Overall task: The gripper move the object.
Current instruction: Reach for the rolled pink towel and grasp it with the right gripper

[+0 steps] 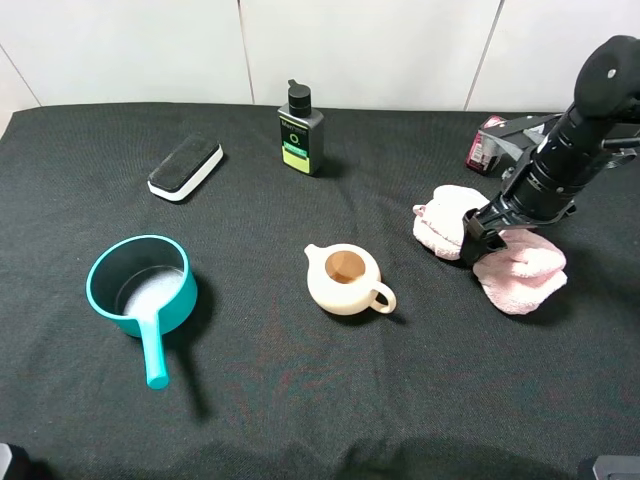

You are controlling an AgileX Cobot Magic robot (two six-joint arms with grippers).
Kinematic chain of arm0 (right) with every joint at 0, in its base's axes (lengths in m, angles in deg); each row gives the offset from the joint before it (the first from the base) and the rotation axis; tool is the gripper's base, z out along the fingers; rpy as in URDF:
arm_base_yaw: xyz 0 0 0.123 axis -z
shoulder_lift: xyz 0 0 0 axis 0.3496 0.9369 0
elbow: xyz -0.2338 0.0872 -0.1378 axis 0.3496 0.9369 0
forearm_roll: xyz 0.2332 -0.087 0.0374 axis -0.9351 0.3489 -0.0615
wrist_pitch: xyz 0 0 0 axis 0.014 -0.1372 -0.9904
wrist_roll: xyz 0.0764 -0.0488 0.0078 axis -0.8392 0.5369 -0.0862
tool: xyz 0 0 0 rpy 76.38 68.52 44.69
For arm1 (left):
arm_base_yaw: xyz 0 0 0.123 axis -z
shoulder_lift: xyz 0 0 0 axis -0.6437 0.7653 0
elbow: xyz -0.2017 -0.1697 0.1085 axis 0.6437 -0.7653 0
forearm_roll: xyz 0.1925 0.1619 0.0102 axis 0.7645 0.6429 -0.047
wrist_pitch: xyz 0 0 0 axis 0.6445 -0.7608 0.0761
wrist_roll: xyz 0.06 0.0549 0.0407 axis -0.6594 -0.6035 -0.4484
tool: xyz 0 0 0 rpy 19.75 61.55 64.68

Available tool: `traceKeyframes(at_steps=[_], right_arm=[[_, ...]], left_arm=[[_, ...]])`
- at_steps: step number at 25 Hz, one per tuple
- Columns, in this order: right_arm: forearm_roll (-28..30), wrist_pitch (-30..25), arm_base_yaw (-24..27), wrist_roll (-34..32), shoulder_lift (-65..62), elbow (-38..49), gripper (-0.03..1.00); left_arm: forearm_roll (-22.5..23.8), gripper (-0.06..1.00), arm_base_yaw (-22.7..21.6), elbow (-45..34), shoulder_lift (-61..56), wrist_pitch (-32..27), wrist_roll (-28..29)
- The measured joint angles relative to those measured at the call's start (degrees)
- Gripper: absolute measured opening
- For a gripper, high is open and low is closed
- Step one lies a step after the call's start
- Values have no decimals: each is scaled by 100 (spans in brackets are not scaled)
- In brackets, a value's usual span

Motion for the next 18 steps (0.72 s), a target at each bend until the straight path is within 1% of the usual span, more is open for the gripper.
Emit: traceKeyframes(at_steps=[18], right_arm=[[-83,167,0,35,257,0,69]], left_arm=[[5,82,0,0,0,0,0]])
